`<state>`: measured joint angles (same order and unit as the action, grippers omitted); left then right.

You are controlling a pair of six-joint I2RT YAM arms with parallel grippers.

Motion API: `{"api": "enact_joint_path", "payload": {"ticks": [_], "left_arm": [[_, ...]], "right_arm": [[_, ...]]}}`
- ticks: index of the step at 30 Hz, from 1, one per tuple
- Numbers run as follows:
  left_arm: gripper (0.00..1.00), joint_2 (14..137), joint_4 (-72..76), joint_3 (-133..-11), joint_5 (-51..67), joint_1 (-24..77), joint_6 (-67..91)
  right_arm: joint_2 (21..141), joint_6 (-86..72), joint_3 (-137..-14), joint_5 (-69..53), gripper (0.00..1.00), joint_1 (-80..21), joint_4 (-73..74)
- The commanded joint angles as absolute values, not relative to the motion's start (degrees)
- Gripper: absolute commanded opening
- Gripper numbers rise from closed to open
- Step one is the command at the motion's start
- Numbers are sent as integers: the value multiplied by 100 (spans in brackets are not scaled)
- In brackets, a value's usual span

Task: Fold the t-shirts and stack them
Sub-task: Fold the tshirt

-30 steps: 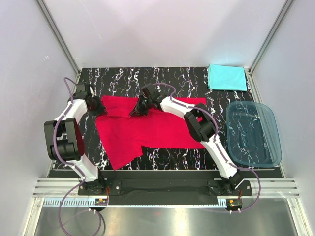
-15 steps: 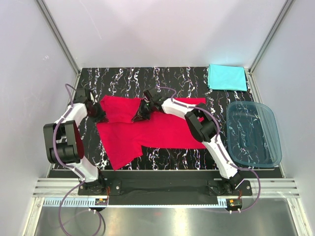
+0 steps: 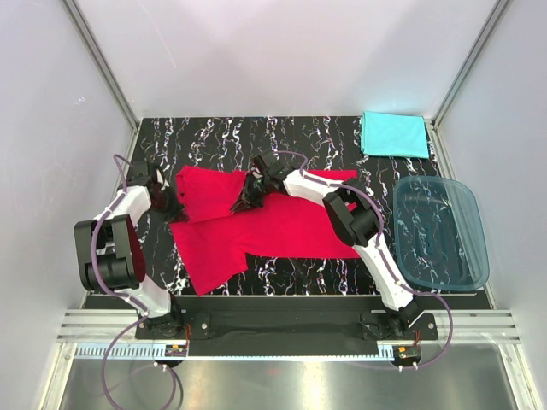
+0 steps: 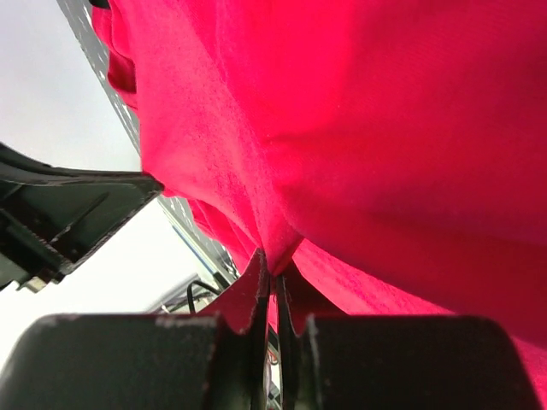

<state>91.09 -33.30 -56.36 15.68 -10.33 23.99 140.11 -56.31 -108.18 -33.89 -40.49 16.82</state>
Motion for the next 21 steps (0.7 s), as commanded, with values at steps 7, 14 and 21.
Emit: {"api": "enact_joint_path", "payload": {"ticks": [7, 14, 21], "left_arm": [[14, 8754, -3471, -5343, 1662, -1081, 2637], [32, 8403, -2912, -5757, 1547, -1081, 2917], [29, 9866, -1767, -6598, 1925, -809, 2989]], "right_arm": [[13895, -5379, -11144, -3841, 20, -4017, 2082], [13519, -4616, -11127, -4034, 43, -3973, 3101], [12368, -3395, -10188, -3274, 47, -3806, 4138]]}}
